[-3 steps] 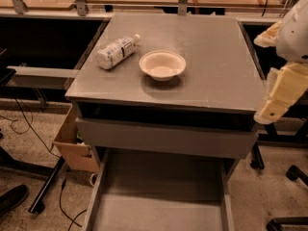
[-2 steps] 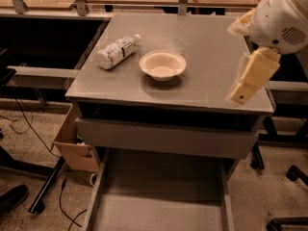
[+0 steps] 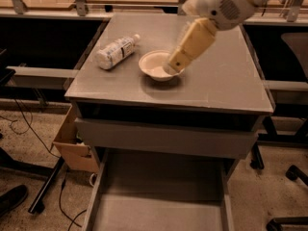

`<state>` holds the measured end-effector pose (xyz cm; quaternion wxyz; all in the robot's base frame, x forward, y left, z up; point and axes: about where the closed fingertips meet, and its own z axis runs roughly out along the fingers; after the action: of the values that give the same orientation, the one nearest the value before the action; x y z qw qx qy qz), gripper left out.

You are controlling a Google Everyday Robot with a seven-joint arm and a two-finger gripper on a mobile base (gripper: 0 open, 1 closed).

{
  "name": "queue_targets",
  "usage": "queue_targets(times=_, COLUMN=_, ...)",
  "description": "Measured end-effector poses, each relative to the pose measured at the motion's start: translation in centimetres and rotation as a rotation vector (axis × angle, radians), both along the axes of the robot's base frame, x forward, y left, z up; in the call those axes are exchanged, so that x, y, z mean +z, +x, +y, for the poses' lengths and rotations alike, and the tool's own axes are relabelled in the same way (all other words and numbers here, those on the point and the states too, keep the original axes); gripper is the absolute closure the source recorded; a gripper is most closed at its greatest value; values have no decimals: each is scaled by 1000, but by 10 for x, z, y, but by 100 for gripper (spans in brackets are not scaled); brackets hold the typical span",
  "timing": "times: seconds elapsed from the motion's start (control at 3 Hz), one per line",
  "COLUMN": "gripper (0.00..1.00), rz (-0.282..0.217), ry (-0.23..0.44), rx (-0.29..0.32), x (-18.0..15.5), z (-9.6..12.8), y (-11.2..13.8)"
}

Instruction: Place blue plastic bottle into middle drawer

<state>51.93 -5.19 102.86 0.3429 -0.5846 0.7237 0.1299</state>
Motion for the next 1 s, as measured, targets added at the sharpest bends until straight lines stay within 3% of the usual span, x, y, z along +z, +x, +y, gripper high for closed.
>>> queue_targets(times=0.33, gripper=0, rz=13, ry=25, rx=-48, x=5, z=0, y=2)
queue_targets(times=0.67, gripper=0, rz=13, ry=25, rx=-48, x=5, z=0, y=2)
queue_targets(times=1.0, gripper=0, rz=-13, ry=30, rx=-76, x=3, z=5, y=5)
